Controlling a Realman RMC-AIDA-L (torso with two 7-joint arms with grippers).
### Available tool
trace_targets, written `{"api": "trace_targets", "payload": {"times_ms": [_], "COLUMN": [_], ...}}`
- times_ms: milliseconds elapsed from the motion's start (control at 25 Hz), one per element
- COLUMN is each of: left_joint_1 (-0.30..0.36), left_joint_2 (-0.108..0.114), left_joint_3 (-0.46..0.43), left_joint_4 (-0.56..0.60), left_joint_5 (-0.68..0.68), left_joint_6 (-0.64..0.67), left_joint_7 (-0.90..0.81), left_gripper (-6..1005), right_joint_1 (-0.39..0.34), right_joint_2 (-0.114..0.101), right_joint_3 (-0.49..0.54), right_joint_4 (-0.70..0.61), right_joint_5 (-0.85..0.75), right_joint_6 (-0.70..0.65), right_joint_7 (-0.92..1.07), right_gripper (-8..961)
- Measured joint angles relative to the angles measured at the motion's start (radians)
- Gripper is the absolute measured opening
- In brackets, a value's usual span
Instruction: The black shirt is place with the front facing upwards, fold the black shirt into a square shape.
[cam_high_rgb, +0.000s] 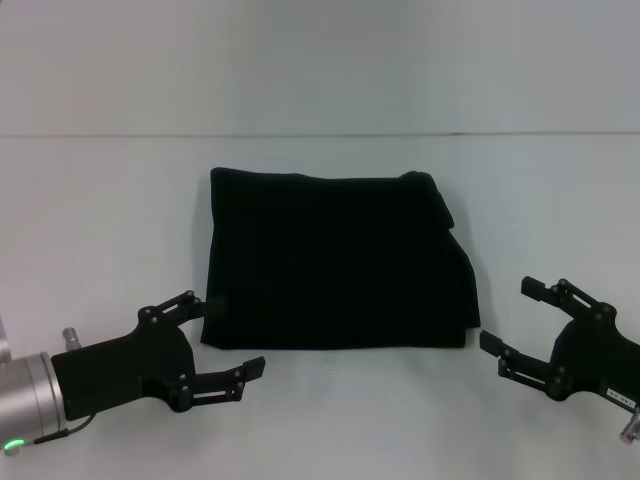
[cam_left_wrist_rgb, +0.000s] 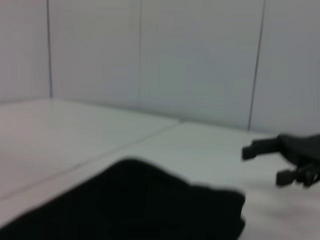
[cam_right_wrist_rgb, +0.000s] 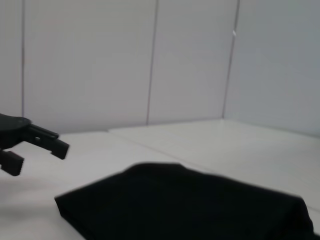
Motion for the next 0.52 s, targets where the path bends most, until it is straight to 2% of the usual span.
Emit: {"api": "trace_targets", "payload": {"times_ms": [80,240,520], "left_joint_1": [0.006,-0.005,-0.011], "left_joint_2": [-0.001,0.016,0.021], "left_joint_3": [-0.001,-0.002,0.0], "left_joint_4": [-0.013,-0.039,-0.038], "left_joint_5": [0.003,0.004,0.011], "left_joint_6": [-0.018,-0.022,-0.022], "left_joint_7": [0.005,-0.03,-0.044], "left_gripper": [936,936,936], "right_joint_1": [-0.011,-0.022,-0.021], "right_joint_2": [-0.001,-0.001,-0.001], "right_joint_3": [-0.003,-0.004,-0.004], "right_joint_4": [0.003,0.004,0.004], "right_joint_5": [0.0,-0.001,0.0], "right_joint_6": [0.011,0.015,0.016], "right_joint_7": [0.0,0.0,0.0], "right_gripper": [898,898,897]}}
